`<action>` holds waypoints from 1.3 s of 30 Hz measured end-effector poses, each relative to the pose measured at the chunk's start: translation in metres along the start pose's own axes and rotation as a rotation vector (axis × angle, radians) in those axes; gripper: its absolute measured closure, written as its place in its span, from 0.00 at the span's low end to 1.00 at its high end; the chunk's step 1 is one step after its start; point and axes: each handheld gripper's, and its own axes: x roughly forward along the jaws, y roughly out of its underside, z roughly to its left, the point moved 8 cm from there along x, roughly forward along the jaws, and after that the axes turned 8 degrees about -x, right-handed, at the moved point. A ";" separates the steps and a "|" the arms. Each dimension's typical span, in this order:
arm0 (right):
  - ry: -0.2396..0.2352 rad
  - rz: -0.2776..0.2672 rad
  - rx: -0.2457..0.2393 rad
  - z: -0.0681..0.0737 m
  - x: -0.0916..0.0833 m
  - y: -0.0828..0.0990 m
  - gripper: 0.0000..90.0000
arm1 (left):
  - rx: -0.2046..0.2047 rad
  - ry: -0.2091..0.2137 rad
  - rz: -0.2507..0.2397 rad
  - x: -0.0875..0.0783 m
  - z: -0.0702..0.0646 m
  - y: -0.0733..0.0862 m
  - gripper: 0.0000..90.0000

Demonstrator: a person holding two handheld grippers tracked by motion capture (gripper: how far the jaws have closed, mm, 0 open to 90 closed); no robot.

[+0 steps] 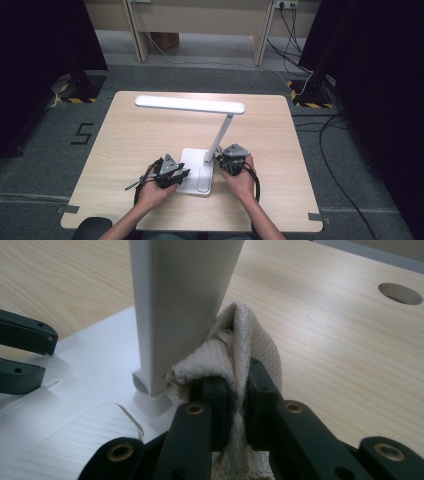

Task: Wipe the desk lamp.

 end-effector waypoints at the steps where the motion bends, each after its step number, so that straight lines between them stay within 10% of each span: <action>1: -0.003 0.006 0.002 0.001 0.002 0.000 0.92 | -0.001 0.000 -0.001 0.000 0.000 0.000 0.71; 39: -0.074 0.052 -0.028 0.012 0.007 0.008 0.95 | -0.001 -0.002 -0.004 0.000 0.000 0.000 0.71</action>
